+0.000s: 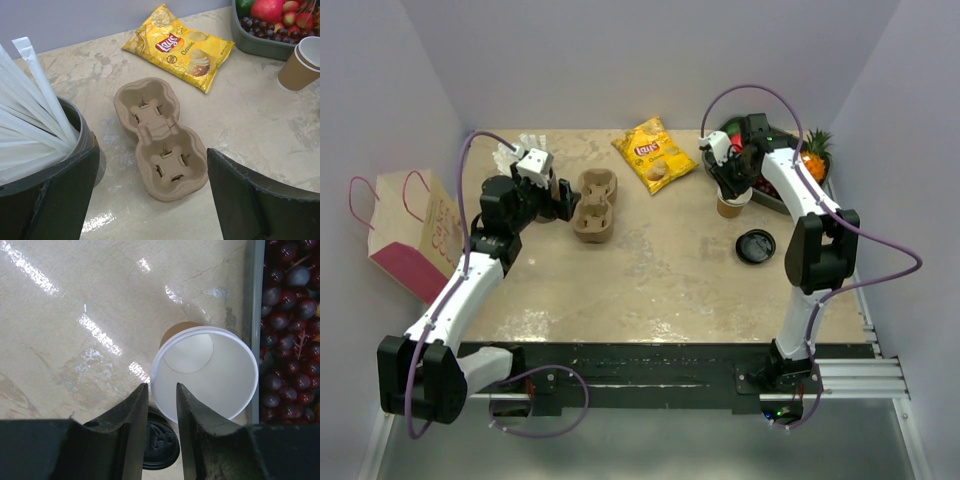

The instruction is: Pack the takeout coffee

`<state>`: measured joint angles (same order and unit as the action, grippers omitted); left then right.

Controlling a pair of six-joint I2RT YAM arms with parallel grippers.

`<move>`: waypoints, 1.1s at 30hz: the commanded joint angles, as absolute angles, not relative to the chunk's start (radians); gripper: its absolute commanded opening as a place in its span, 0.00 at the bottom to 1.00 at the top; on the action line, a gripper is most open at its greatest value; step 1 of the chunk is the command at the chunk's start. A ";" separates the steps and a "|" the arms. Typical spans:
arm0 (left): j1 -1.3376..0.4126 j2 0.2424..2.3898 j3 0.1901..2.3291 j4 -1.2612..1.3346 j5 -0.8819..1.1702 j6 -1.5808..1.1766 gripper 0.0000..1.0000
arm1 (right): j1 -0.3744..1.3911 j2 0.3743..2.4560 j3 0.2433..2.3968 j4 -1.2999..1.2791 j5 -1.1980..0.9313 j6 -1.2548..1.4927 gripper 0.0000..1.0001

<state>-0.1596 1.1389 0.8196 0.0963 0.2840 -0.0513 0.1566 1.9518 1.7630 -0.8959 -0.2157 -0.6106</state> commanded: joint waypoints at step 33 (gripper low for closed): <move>-0.164 1.160 0.822 0.158 0.287 -0.054 0.92 | 0.155 1.968 1.818 -0.927 -0.245 -0.647 0.20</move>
